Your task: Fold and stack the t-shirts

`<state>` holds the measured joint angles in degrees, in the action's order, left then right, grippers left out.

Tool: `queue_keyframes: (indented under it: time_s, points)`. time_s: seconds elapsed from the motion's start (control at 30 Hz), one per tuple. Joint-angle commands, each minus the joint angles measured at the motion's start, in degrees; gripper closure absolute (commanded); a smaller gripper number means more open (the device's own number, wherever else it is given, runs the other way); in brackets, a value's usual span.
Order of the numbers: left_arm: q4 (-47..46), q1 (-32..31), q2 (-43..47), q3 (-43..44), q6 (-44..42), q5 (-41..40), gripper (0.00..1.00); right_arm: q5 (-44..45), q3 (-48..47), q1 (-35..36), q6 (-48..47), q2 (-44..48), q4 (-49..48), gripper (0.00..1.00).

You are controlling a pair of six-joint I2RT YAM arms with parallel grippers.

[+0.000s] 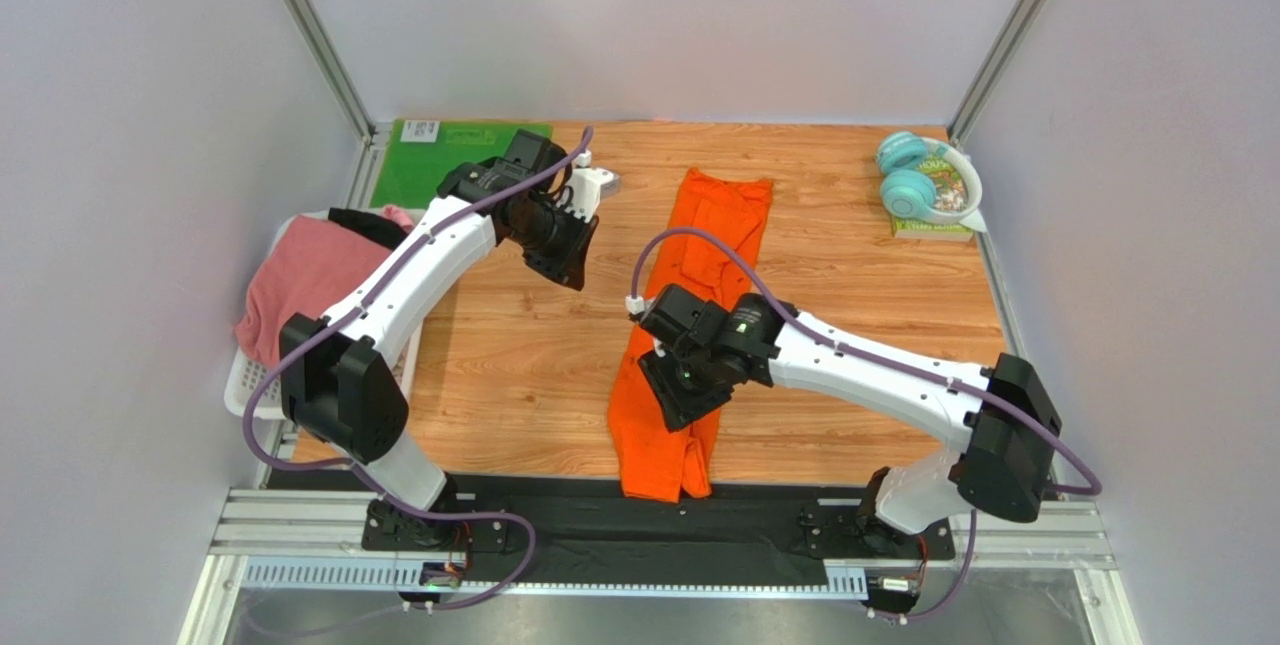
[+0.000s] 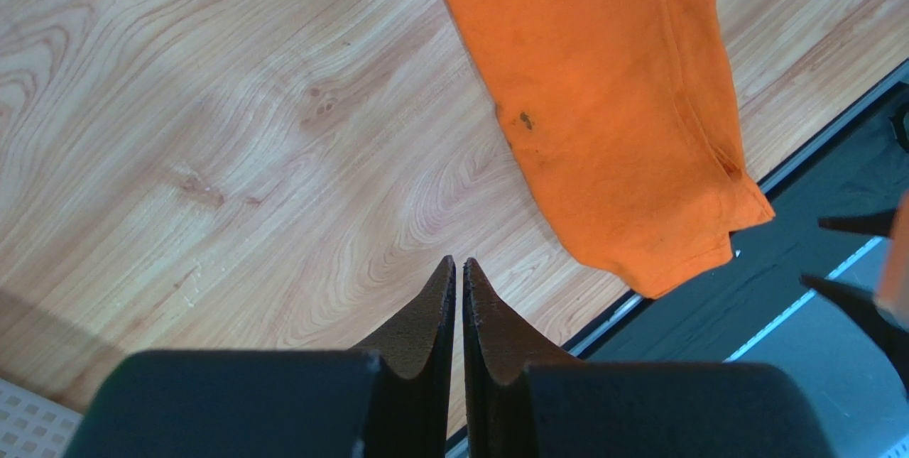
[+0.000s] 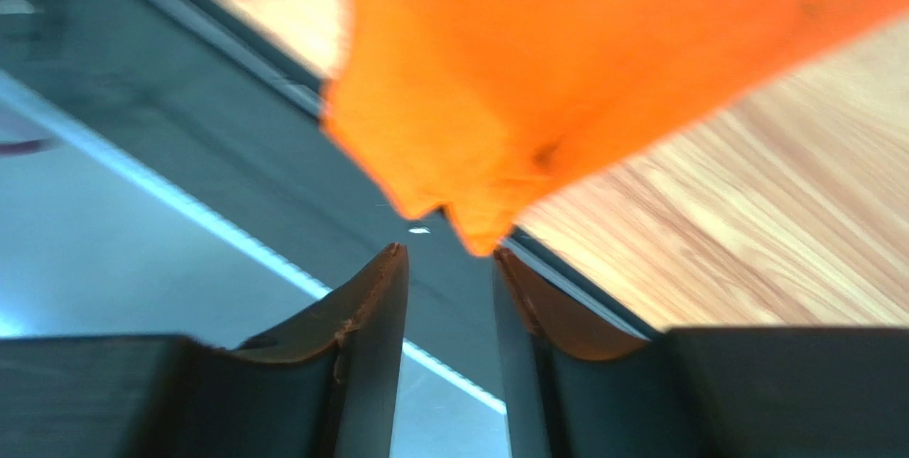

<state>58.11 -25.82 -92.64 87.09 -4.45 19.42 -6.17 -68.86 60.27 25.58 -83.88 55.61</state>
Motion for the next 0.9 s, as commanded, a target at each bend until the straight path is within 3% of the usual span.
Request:
queue_keyframes:
  time_s: [0.0,0.23,0.4,0.53,0.63,0.87]
  points:
    - [0.69,-0.1,1.76,-0.08,-0.56,2.29,0.89,10.83,4.17,-1.37,2.8,-2.87,3.1,0.65]
    - [-0.09,-6.42,0.8,-7.1,-0.21,5.53,0.87,2.5,7.34,-21.9,5.36,-3.39,-9.54,0.74]
    - [-2.12,-15.38,0.71,-9.22,-1.35,6.33,0.87,-10.77,-3.52,-34.58,4.92,-15.07,-16.06,0.8]
    - [-4.14,-20.75,-2.27,-8.25,-2.05,5.55,0.88,-23.76,-15.84,-39.26,5.09,-27.72,-16.59,0.81]
    - [-5.02,-21.72,-7.54,-6.5,-2.49,5.54,0.87,-28.61,-24.02,-41.37,7.02,-36.25,-15.89,0.82]
    - [-8.72,-21.81,-23.51,-2.11,-3.2,3.6,0.88,-29.25,-29.22,-44.45,10.27,-45.05,-15.1,0.86]
